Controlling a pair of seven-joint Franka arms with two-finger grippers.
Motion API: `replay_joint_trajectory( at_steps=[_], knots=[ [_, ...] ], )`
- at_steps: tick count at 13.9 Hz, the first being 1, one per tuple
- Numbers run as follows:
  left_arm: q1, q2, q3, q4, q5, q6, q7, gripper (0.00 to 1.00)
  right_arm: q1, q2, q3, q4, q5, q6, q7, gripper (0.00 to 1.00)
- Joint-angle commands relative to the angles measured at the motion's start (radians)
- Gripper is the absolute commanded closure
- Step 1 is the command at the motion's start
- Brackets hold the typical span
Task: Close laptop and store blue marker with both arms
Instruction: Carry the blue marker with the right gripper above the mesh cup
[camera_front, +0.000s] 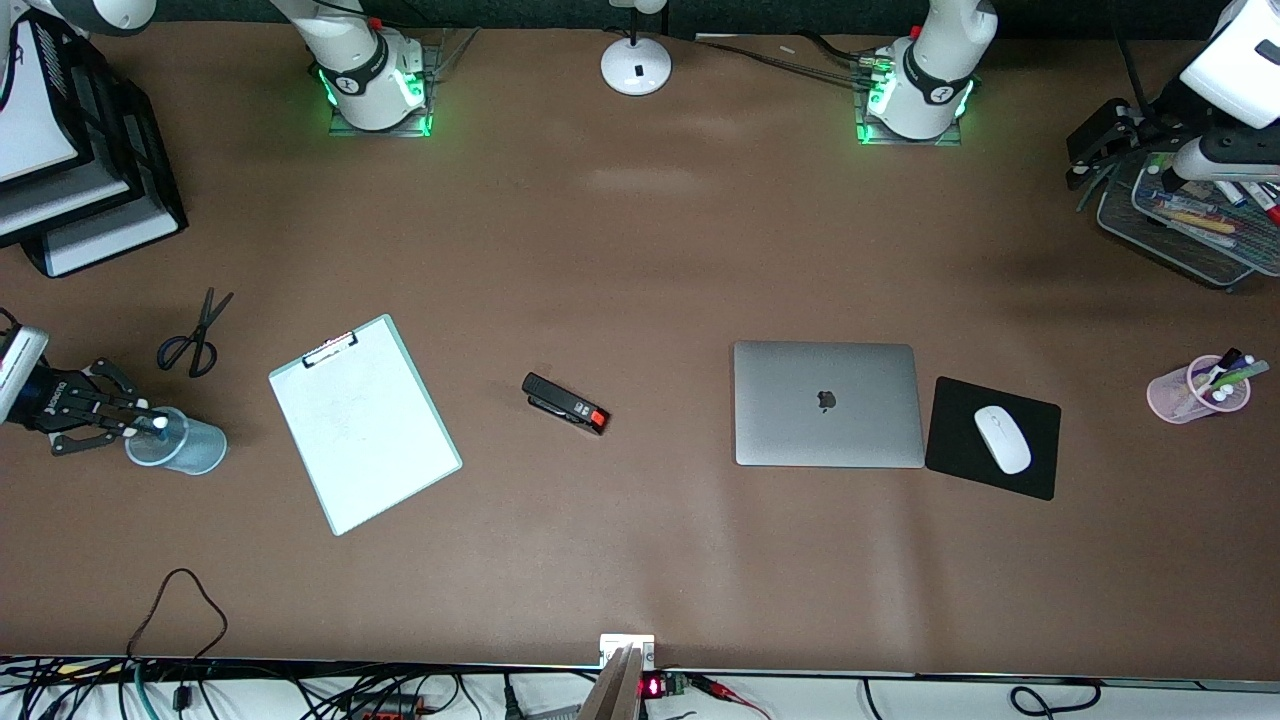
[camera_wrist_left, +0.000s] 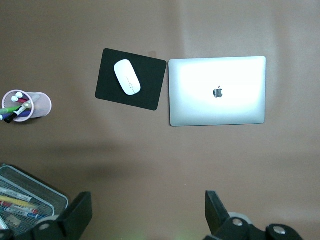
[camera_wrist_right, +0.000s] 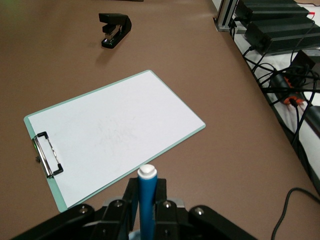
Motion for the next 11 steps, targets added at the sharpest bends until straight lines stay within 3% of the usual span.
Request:
replay_joint_trajectory(
  at_steps=[1,11],
  knots=[
    [0.002,-0.007,0.000,-0.011,-0.005,0.015,0.011,0.00,-0.028,0.032,0.011,0.030,0.025,-0.017,-0.018,0.90],
    [0.002,-0.007,-0.002,-0.009,-0.004,0.019,0.009,0.00,-0.062,0.089,0.013,0.032,0.025,-0.012,-0.054,0.90]
  ],
)
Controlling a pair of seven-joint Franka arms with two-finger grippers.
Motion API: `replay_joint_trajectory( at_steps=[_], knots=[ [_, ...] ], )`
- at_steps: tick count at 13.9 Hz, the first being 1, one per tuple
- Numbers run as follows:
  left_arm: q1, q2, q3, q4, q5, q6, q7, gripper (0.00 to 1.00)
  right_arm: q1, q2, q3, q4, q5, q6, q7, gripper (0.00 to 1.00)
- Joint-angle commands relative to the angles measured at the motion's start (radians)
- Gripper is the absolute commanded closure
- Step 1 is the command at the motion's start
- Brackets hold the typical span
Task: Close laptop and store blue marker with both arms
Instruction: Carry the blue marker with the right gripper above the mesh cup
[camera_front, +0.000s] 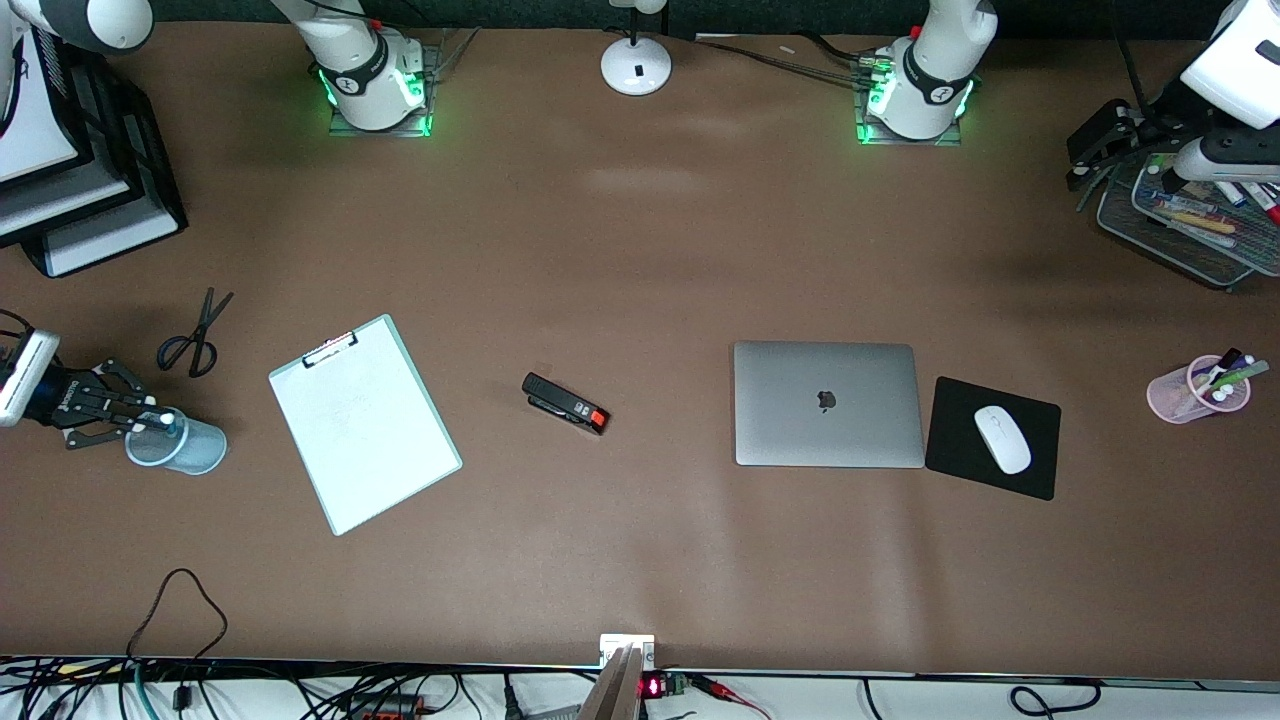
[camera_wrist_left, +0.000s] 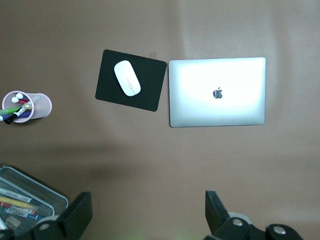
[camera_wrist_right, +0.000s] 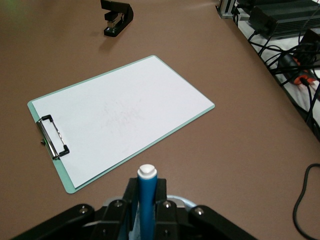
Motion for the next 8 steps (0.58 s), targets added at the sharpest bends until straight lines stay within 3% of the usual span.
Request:
replay_joint_trajectory(
  at_steps=[1,6,7,8],
  knots=[
    [0.002,-0.007,-0.002,-0.009,-0.004,0.015,0.009,0.00,-0.026,0.036,0.013,0.029,0.022,-0.012,-0.023,0.90],
    [0.002,-0.006,-0.002,-0.009,-0.006,0.015,0.009,0.00,-0.034,0.047,0.013,0.031,0.022,-0.010,-0.023,0.90],
    [0.002,-0.006,-0.002,-0.009,-0.006,0.015,0.009,0.00,-0.034,0.046,0.011,0.031,0.022,-0.013,-0.017,0.81],
    [0.002,-0.006,-0.002,-0.009,-0.006,0.016,0.009,0.00,-0.034,0.042,0.011,0.029,0.023,-0.018,-0.003,0.21]
  ],
)
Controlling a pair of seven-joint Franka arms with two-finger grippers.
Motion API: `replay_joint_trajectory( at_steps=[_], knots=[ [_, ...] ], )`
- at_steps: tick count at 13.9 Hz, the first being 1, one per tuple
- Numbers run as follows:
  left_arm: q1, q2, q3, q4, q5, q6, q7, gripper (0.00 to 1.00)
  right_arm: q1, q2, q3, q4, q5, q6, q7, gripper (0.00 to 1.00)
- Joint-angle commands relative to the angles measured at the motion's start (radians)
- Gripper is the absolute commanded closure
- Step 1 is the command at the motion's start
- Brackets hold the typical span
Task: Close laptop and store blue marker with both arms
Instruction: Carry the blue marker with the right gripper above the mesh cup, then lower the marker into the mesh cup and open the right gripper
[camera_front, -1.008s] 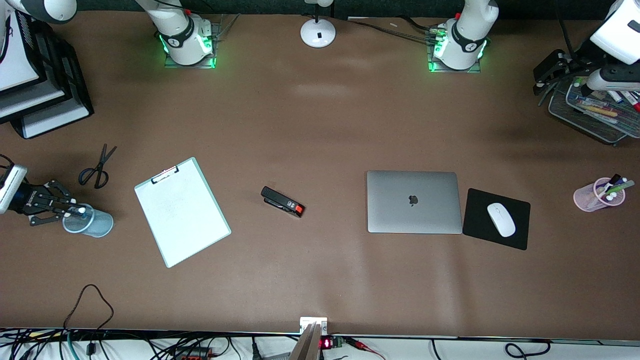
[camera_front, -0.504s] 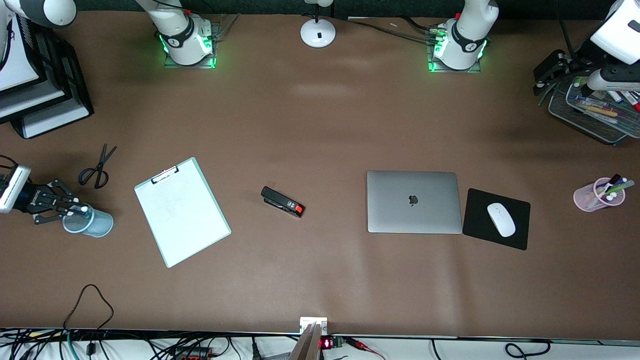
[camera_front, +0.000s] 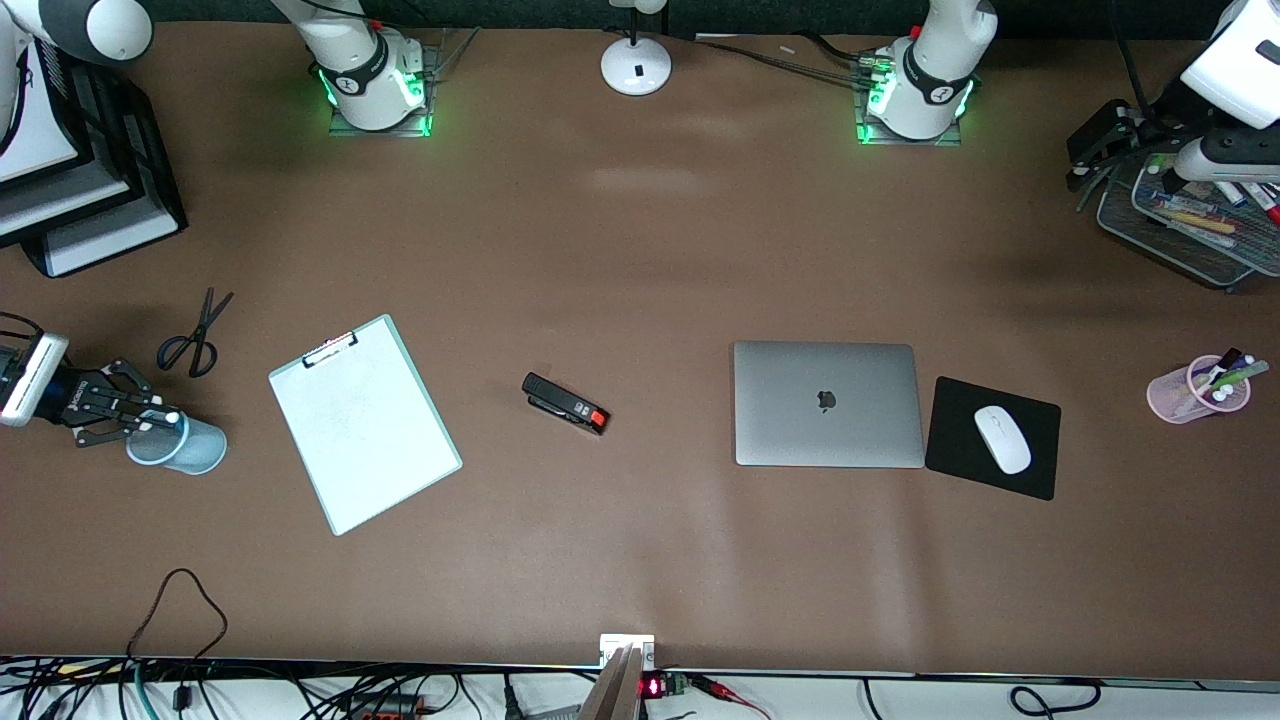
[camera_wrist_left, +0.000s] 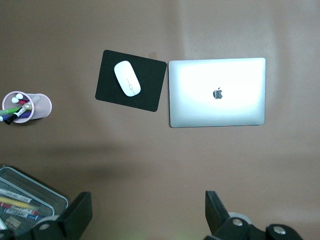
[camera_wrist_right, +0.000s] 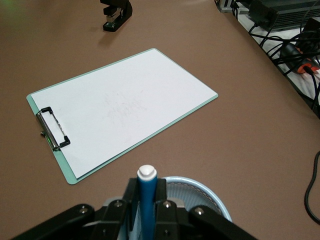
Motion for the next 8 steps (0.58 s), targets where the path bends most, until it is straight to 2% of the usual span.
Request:
replay_joint_trajectory(
  at_steps=[1,8],
  knots=[
    [0.002,-0.006,0.000,-0.009,-0.006,0.016,0.011,0.00,-0.018,0.009,0.009,0.023,0.019,-0.022,0.022,0.00],
    [0.002,-0.006,0.000,-0.009,-0.006,0.016,0.011,0.00,-0.009,-0.048,0.003,0.025,0.023,-0.049,0.062,0.00]
  ],
)
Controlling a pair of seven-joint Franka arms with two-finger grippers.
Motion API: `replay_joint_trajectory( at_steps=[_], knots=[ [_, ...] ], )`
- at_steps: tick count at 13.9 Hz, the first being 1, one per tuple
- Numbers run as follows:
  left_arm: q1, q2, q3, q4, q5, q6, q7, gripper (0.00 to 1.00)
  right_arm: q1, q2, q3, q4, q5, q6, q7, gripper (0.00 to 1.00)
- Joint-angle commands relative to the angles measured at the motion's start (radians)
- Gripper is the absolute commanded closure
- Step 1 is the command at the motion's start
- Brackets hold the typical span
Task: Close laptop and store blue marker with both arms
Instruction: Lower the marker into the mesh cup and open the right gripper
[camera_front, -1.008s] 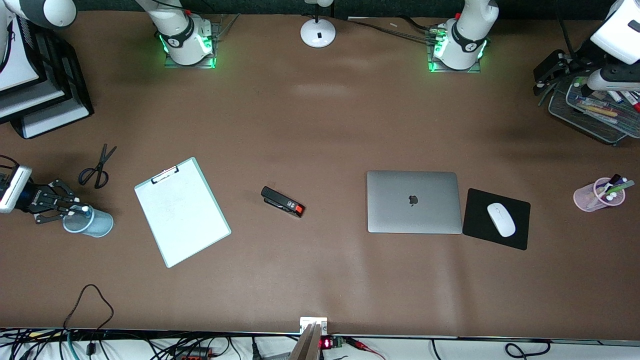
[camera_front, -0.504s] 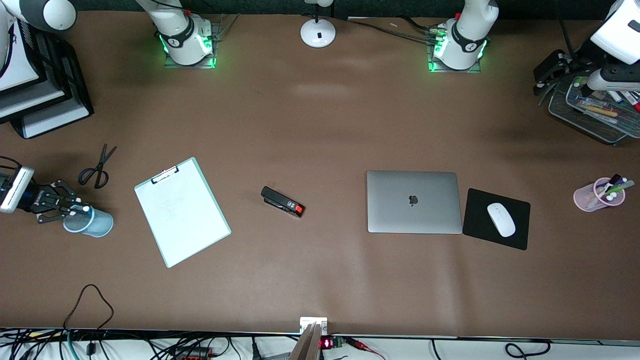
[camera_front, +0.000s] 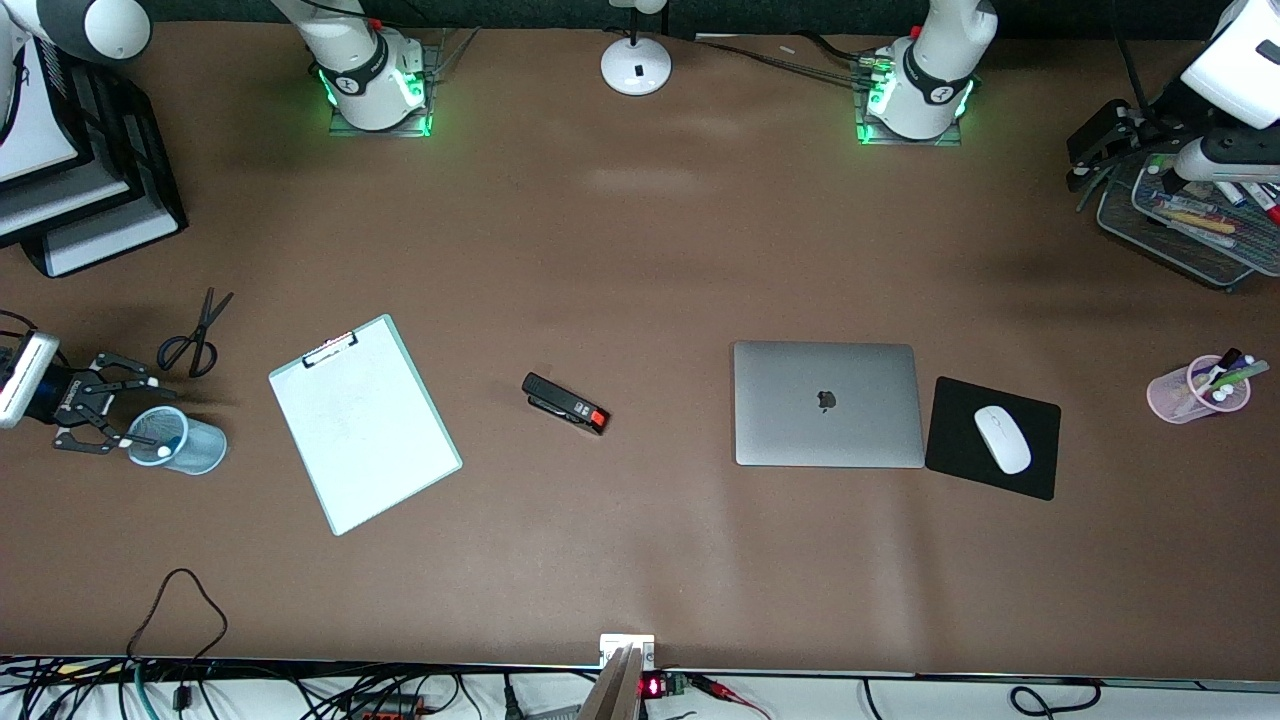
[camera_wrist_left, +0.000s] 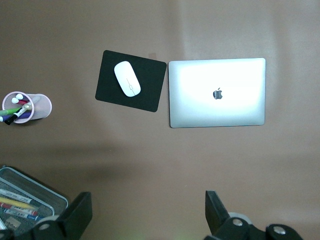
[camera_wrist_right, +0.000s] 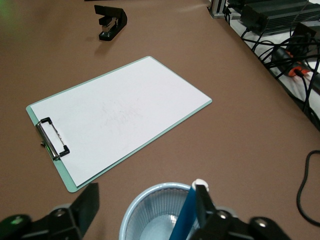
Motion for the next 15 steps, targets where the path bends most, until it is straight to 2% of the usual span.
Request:
replay_joint_trajectory(
  at_steps=[1,3,7,11,15],
  knots=[
    [0.002,-0.006,0.000,-0.009,-0.006,0.014,0.011,0.00,-0.002,-0.049,0.002,0.006,0.002,-0.027,0.051,0.00],
    [0.002,-0.006,0.000,-0.009,-0.006,0.014,0.011,0.00,0.001,-0.083,0.011,0.009,-0.066,-0.033,0.143,0.00],
    [0.002,-0.007,0.000,-0.009,-0.006,0.014,0.011,0.00,0.036,-0.152,0.011,0.014,-0.133,-0.073,0.288,0.00],
    [0.002,-0.007,0.000,-0.009,-0.006,0.014,0.011,0.00,0.110,-0.246,0.008,0.014,-0.230,-0.140,0.514,0.00],
    [0.004,-0.007,0.000,-0.009,-0.006,0.013,0.011,0.00,0.176,-0.312,0.009,0.014,-0.296,-0.142,0.709,0.00]
  ],
)
